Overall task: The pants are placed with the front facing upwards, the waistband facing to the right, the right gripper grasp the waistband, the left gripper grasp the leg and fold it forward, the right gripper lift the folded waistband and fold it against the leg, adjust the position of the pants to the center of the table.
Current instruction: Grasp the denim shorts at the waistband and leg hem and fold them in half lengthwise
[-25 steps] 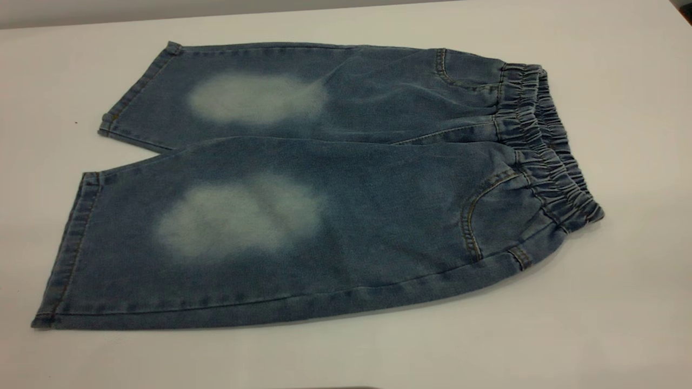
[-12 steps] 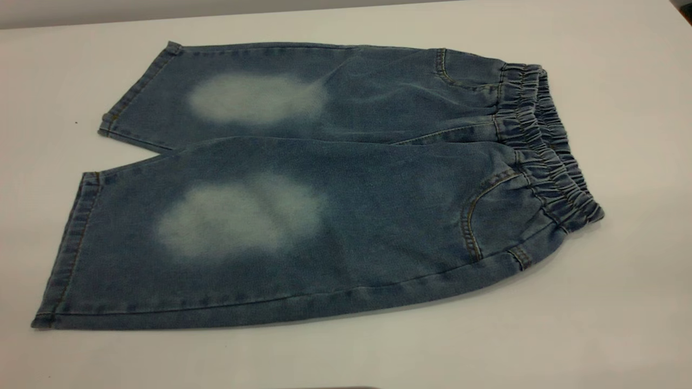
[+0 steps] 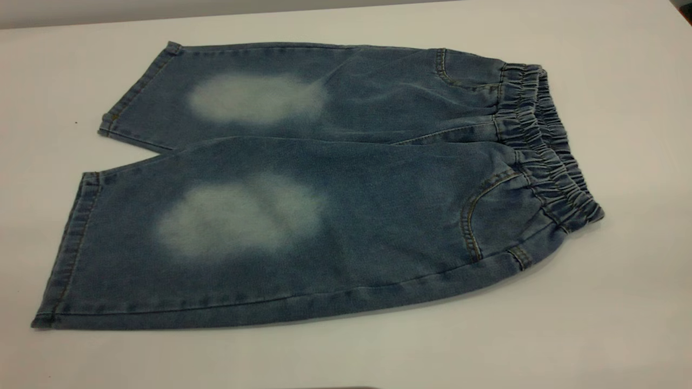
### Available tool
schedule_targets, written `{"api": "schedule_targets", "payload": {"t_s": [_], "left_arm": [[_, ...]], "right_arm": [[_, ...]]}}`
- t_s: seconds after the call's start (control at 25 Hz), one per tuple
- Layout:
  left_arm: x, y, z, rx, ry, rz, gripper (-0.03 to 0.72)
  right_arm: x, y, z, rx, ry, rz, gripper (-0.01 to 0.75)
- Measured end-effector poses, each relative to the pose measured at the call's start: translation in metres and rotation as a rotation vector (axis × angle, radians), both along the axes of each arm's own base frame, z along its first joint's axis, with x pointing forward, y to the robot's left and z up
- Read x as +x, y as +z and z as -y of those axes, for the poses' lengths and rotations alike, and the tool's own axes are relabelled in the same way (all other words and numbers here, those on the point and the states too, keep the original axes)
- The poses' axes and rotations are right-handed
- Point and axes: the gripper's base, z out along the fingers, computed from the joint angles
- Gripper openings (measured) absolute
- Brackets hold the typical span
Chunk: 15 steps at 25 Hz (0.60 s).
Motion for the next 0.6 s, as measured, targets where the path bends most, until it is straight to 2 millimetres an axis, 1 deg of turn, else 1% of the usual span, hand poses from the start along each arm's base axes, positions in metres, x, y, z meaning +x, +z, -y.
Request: {"api": "schedule_targets", "payload": {"t_s": [0.4,0.48,0.6], "left_arm": [[0.0,0.0,0.0,0.0,0.0,0.0,0.421],[0.0,0.001,0.0,0.003,-0.002,0.004,0.421],[0.007,0.014,0.0,0.033,-0.019,0.027,0.421]], "right_arm": [[0.0,0.001,-0.003,0.033,0.017,0.001,0.454],[0.001,0.004,-0.004,0.07,0.007,-0.007,0.454],[0.011,0.014,-0.007,0.137,-0.008,-0.057,0.454]]}}
